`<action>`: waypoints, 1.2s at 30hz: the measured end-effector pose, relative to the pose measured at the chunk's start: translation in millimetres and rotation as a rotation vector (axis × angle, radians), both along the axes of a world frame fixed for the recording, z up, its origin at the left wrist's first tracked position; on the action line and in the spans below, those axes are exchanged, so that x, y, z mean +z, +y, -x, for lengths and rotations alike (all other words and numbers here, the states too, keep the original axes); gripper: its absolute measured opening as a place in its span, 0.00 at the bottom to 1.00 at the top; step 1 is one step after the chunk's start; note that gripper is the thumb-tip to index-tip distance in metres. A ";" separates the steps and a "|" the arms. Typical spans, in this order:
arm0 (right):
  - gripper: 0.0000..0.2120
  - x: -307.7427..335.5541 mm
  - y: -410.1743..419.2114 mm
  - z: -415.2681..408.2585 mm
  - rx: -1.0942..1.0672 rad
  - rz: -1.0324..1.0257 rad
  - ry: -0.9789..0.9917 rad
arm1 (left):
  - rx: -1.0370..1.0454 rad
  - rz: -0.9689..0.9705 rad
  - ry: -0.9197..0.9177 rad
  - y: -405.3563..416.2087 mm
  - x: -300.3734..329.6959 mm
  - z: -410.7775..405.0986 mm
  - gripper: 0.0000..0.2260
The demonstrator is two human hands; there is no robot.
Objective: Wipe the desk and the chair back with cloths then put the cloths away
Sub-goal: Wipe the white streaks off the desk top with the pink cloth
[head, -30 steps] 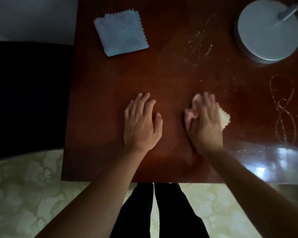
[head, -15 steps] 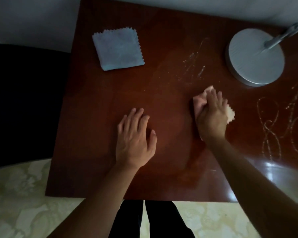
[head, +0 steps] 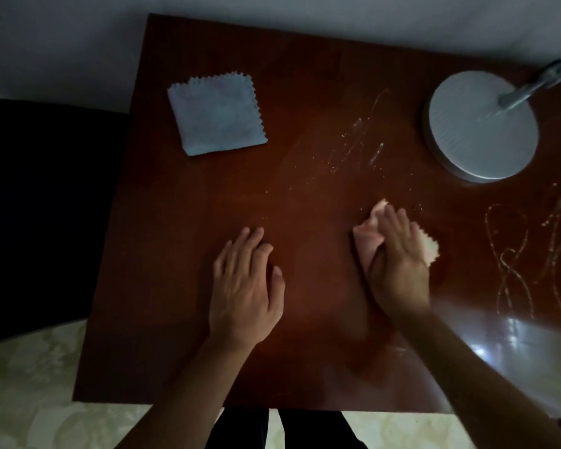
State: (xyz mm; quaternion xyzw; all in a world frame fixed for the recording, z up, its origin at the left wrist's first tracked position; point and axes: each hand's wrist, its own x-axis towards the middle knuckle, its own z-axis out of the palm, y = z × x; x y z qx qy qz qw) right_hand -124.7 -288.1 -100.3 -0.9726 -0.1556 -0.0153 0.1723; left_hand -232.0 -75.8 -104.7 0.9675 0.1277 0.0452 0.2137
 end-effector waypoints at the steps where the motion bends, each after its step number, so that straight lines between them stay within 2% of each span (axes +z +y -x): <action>1: 0.25 1.4 -5.7 -19.0 -0.015 -0.003 0.011 | 0.002 -0.013 0.004 -0.2 -0.7 -0.7 0.18; 4: 0.28 9.2 17.3 -75.6 -0.041 -0.038 0.035 | -0.007 -0.055 0.009 -1.3 1.0 -1.1 0.18; 6: 0.29 7.3 53.4 -85.3 -0.032 -0.039 0.030 | -0.001 -0.093 0.018 -2.8 1.3 -1.0 0.18; 9: 0.25 0.5 82.2 -44.7 0.193 -0.038 0.007 | 0.023 -0.114 -0.001 -12.9 4.4 -10.5 0.19; 11: 0.23 -0.7 66.5 -13.8 0.382 -0.045 -0.024 | 0.003 -0.105 -0.020 -21.6 6.5 -24.2 0.19; 13: 0.22 3.0 38.9 -13.4 0.454 -0.039 -0.045 | -0.016 -0.093 -0.018 -31.2 9.1 -41.0 0.19; 19: 0.28 2.9 23.1 -139.0 0.070 -0.006 -0.027 | -0.087 -0.030 -0.032 -56.8 12.6 -87.8 0.19; 23: 0.29 3.2 47.3 -210.1 -0.070 -0.061 -0.049 | -0.057 -0.007 -0.047 -65.9 4.4 -94.5 0.19; 26: 0.22 4.0 67.2 -217.4 -0.006 -0.029 -0.122 | -0.039 -0.015 -0.058 -67.3 -1.3 -95.1 0.19; 28: 0.17 -2.5 65.1 -185.4 0.167 -0.055 -0.159 | -0.016 -0.015 -0.070 -66.5 -3.0 -94.1 0.19; 32: 0.20 -7.9 30.1 -120.2 0.529 -0.108 -0.097 | -0.095 -0.055 -0.048 -68.6 -0.2 -95.5 0.18; 34: 0.22 -6.2 23.1 -145.1 0.499 -0.053 -0.060 | -0.103 -0.066 -0.020 -69.1 -0.4 -94.0 0.18; 36: 0.24 -0.9 32.6 -192.9 0.276 0.005 -0.091 | -0.076 -0.043 0.008 -68.3 1.0 -94.5 0.18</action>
